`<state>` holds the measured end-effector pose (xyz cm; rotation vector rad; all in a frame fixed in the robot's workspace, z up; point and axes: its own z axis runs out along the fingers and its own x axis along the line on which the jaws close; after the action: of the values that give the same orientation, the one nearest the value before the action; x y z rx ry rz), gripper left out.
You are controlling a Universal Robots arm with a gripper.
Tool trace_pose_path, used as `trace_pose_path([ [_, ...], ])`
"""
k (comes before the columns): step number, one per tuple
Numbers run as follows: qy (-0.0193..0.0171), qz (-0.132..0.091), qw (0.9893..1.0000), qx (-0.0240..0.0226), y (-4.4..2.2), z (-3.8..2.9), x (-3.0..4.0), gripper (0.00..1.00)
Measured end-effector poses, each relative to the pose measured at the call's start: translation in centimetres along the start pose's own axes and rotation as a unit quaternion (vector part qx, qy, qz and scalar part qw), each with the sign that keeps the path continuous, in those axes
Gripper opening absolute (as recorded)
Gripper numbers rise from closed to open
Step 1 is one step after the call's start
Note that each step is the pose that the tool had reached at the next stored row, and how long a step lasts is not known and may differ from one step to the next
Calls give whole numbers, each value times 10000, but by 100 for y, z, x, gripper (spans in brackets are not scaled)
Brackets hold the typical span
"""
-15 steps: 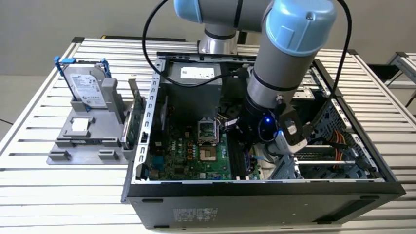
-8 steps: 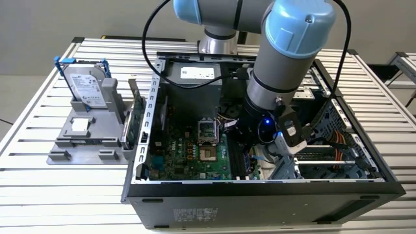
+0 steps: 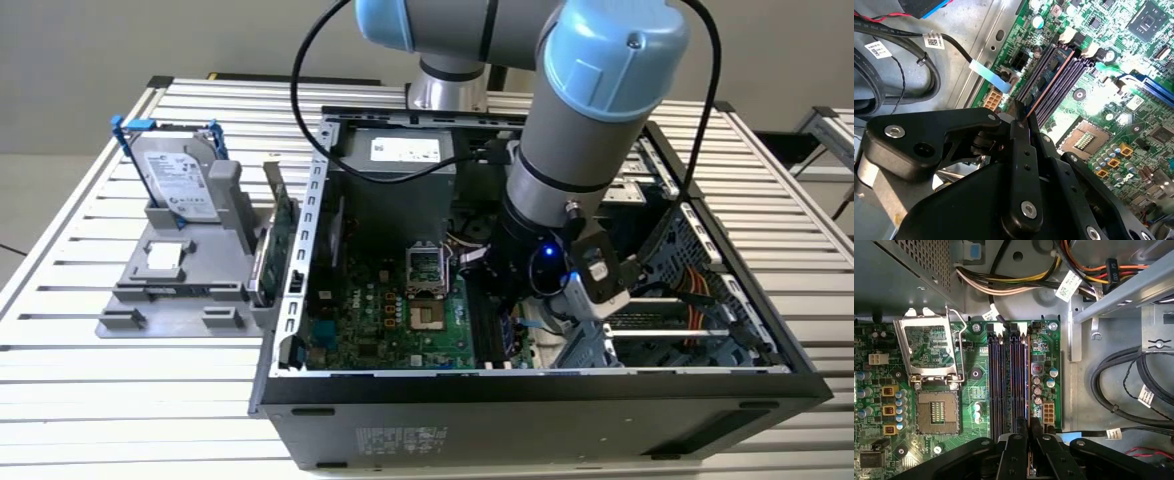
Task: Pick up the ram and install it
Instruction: 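Insert the ram into the slot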
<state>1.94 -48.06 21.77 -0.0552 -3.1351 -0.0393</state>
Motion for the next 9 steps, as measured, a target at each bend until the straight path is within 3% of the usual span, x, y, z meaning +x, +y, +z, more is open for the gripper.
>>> trace_pose_path([
  [9,1,-29,10000,0,-3,3,0,0],
])
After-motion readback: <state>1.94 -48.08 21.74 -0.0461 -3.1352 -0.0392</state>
